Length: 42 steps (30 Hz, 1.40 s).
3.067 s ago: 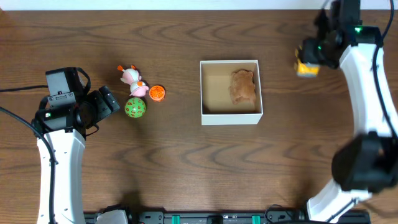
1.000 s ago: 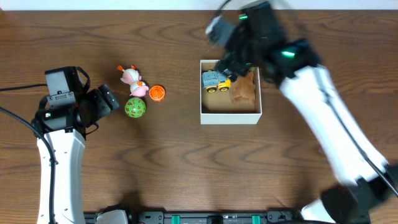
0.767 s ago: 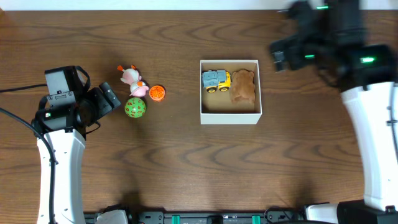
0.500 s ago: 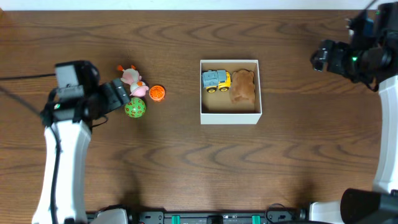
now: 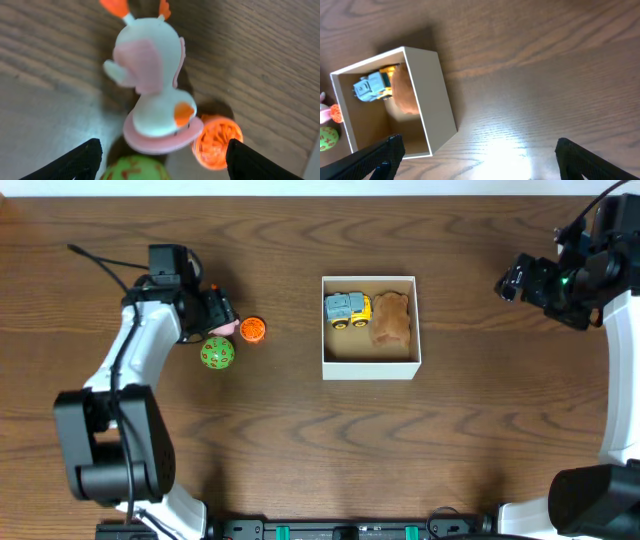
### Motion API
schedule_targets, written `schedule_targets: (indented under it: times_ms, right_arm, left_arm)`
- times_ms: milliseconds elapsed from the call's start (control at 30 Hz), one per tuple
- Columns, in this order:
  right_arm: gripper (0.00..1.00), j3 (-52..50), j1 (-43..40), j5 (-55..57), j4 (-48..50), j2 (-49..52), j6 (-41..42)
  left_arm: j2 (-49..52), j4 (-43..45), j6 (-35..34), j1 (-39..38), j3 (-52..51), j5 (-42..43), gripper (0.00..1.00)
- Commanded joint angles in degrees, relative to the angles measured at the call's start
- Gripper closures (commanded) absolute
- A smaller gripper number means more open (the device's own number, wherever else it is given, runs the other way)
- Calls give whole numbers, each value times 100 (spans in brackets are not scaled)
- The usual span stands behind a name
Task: Pack container
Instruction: 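Grasp the white-pink bunny figure with the left gripper, then carry the bunny right and lower it into the box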
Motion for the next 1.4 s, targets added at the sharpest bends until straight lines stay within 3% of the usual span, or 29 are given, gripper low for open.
schedule_targets:
  times_ms: [0,300,567,700,1133,1367]
  right_arm:
    - [1,-142,92,-83,17,39,101]
    - [1,-354,125,-81,35,39,98]
    - [1,-474,129,-83,50,39,98]
    - [1,-474,129,-81,35,39,98]
    - [1,-474,129,-83,2,39,98]
    - [1,-474,129,-81,-57,39,98]
  left_arm:
    - [297,87,55,-162,133,-470,19]
    - [739,568,52,-291,133,-719,23]
    - [737,549,55,-291,133,-719,60]
    - [682,409,55,-291,149,-717,71]
    - [-883,-1255,428,-348,1272,-717,73]
    - [-1757,-1941,420,-1176,1375,-673,73]
